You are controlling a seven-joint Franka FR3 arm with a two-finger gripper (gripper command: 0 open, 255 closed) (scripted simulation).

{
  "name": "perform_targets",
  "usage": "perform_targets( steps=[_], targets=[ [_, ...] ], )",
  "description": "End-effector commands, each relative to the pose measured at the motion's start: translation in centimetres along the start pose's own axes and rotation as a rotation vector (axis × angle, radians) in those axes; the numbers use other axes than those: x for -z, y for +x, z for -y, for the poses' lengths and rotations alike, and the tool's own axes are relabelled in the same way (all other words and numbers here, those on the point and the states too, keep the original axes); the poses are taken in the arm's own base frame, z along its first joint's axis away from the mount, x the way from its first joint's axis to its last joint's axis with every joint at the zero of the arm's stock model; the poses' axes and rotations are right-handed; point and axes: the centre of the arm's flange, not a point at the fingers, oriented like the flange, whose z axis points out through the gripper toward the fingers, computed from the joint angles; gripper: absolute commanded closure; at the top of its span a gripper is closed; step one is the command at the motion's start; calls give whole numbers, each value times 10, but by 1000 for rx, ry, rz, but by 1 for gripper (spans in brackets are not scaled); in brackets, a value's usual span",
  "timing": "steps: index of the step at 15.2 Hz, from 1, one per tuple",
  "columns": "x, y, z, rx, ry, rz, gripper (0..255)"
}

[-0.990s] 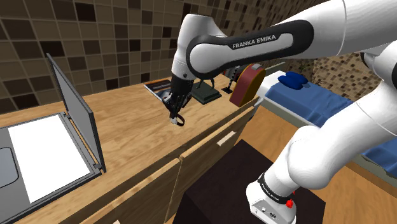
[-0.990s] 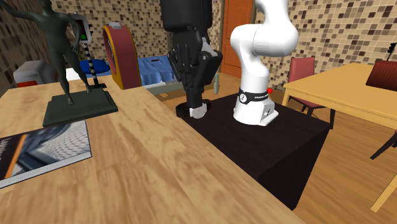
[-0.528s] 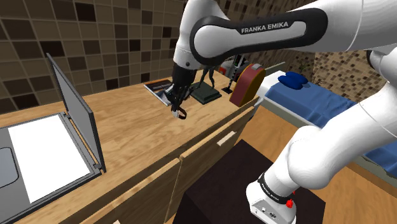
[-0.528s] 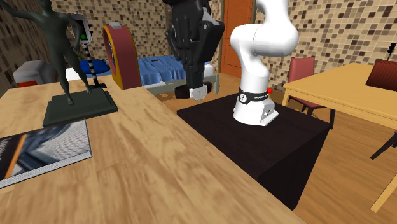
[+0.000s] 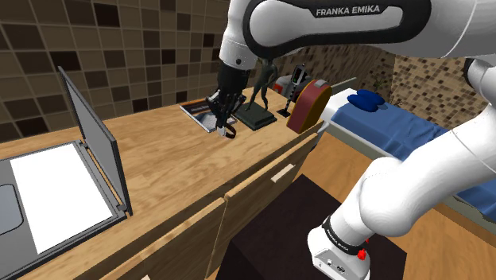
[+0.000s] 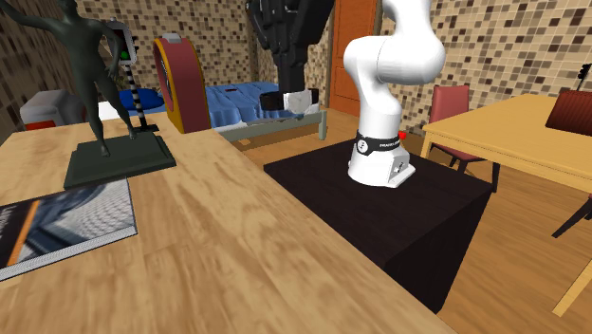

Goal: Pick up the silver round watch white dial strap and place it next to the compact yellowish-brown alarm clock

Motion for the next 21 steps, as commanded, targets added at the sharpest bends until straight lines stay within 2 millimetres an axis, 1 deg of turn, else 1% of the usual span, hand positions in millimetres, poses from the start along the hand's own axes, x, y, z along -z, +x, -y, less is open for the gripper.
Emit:
perform_targets(
  steps=[1, 21],
  targets=[
    [10, 1, 1, 0, 0, 1, 255],
    [115, 0, 12, 0, 0, 1, 255]
  ],
)
